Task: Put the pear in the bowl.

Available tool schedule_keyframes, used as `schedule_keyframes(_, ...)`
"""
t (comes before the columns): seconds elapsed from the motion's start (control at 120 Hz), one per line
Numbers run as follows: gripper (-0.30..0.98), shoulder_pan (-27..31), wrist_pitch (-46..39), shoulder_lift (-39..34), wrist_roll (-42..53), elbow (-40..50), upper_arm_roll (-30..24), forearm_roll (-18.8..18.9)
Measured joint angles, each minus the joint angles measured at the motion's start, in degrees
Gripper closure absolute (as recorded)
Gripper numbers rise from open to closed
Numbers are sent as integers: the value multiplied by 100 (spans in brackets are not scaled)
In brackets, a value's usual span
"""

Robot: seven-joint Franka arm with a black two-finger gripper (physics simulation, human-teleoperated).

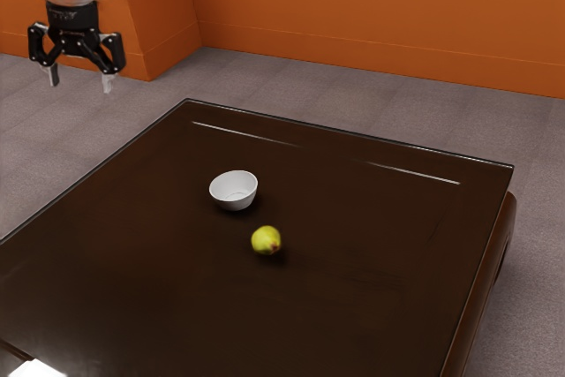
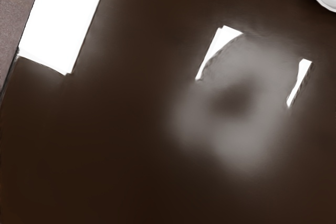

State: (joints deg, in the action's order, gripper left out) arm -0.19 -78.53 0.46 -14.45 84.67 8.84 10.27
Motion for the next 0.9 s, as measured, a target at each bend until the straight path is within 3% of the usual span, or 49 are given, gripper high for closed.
schedule_keyframes(0.117, 0, 291, -186, 33, -48, 4, -130, -16)
schedule_keyframes(0.208, 0, 476, -363, 182, -78, 281, -282, -273)
schedule_keyframes(0.333, 0, -270, -1263, 422, -166, 1309, -323, -545)
schedule_keyframes(0.433, 0, -1036, -1923, 859, -475, 1530, -336, -1176)
schedule_keyframes(0.592, 0, -1015, -2714, 1404, -1342, 1720, -300, -1847)
schedule_keyframes(0.9, 0, -1116, -3907, 2331, -2807, 1721, -303, -2132)
